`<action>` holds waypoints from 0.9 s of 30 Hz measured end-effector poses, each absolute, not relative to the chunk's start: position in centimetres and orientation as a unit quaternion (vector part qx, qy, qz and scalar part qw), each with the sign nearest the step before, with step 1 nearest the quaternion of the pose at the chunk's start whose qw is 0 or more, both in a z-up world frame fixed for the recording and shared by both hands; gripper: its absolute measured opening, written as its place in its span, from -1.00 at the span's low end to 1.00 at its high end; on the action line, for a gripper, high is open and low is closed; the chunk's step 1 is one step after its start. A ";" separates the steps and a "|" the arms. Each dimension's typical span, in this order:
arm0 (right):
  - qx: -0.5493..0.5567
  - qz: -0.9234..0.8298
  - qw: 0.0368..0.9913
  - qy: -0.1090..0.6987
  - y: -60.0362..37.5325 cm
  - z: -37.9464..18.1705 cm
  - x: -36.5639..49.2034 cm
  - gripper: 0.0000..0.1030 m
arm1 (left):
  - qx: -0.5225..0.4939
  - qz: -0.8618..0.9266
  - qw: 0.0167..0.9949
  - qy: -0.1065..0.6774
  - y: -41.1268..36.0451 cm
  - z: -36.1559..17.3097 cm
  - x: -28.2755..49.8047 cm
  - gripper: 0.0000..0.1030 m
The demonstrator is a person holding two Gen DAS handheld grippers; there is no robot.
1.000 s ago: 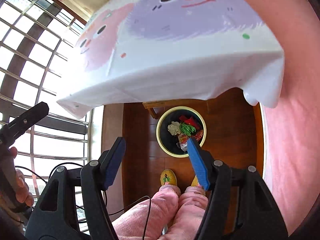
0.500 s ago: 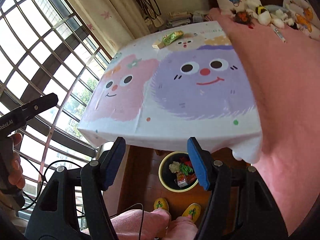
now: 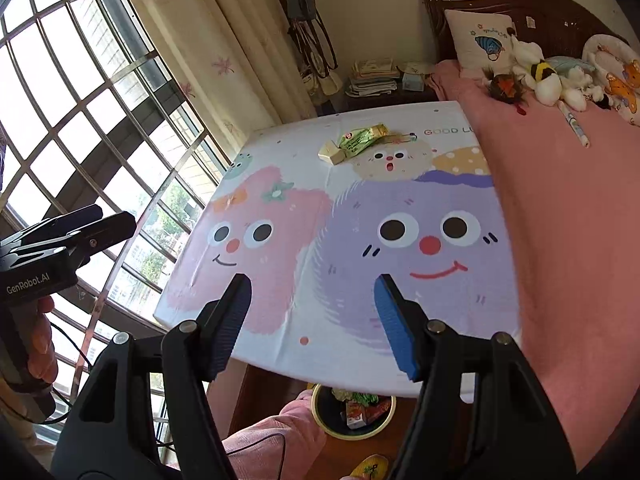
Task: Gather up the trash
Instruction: 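Raise both tools back over the table toward the beige box, then grasp the beige box with the left tool while the right tool grasps the green cracker bag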
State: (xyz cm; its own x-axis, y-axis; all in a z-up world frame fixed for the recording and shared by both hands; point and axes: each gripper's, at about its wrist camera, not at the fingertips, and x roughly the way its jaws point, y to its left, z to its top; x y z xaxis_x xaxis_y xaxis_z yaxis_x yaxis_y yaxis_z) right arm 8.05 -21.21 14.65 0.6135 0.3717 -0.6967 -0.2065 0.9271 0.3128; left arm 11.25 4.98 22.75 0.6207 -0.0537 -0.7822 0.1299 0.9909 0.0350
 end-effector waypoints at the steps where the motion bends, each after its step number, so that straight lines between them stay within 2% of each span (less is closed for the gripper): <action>1: 0.100 0.158 0.894 0.407 -20.8 14.7 9.4 0.19 | 0.047 -0.059 0.898 0.434 5.3 22.4 13.1 0.68; 8: 0.109 0.111 0.895 0.417 -17.3 14.0 21.3 0.19 | 0.049 -0.101 0.876 0.468 8.7 18.5 28.1 0.68; 15: 0.085 0.072 0.879 0.464 -12.2 10.2 34.3 0.19 | 0.047 -0.125 0.846 0.517 11.0 10.0 40.3 0.66; 21: 0.056 0.066 0.867 0.491 -8.4 5.9 43.2 0.19 | 0.035 -0.128 0.826 0.547 12.0 3.5 46.8 0.58; 27: 0.041 0.075 0.859 0.505 -6.2 1.5 49.6 0.19 | 0.032 -0.122 0.822 0.555 12.6 0.1 50.2 0.57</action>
